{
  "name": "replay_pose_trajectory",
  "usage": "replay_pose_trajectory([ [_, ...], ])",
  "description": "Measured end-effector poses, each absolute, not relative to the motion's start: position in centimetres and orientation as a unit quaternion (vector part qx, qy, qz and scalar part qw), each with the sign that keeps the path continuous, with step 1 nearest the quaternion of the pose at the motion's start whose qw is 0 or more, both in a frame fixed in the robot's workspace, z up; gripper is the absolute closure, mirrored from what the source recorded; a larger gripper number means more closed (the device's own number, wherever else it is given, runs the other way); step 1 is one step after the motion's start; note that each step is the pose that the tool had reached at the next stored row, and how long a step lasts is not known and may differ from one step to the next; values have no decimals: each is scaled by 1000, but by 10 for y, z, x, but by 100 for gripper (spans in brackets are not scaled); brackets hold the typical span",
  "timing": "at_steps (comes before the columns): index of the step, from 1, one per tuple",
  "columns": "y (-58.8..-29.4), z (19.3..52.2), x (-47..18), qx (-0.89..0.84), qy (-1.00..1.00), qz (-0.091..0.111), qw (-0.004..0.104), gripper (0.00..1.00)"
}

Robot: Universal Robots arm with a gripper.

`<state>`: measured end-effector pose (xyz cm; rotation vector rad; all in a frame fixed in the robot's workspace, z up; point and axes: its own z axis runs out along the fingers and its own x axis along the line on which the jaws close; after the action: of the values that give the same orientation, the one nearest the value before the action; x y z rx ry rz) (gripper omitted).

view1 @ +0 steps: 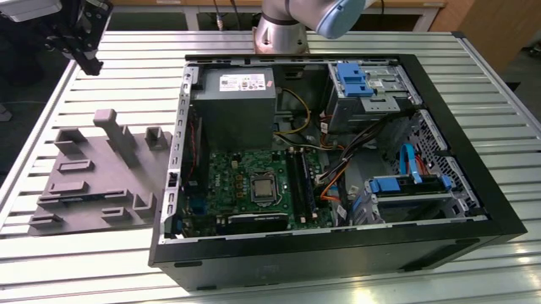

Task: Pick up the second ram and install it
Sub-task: 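Reach for the second ram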

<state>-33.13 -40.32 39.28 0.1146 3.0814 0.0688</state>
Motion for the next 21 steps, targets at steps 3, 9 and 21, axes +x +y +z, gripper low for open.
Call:
replay_pose_trajectory([
  [3,-403,393,-332,37,999,22,29,89],
  [9,-404,393,-335,37,999,22,29,89],
  [21,-405,393,-342,37,999,22,29,89],
])
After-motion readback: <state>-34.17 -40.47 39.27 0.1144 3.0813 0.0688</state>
